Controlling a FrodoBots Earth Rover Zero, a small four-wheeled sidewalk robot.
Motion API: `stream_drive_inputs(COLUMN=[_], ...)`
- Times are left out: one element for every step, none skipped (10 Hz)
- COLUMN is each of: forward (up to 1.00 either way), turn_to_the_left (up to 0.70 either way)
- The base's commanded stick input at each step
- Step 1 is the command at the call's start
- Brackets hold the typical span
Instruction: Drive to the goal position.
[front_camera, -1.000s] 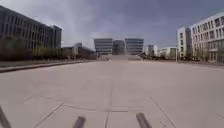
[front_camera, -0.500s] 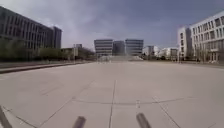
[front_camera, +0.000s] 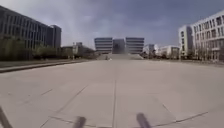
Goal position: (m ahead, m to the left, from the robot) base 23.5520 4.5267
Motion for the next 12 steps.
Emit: stream_drive_inputs(forward=[1.00, 1.00, 1.00, 1.00, 1.00, 1.00, 1.00, 1.00, 1.00, 1.00, 1.00, 1.00], turn_to_the_left=[0.00, 0.00, 0.00, 0.00, 0.00, 0.00, 0.00, 0.00, 0.00, 0.00, 0.00, 0.00])
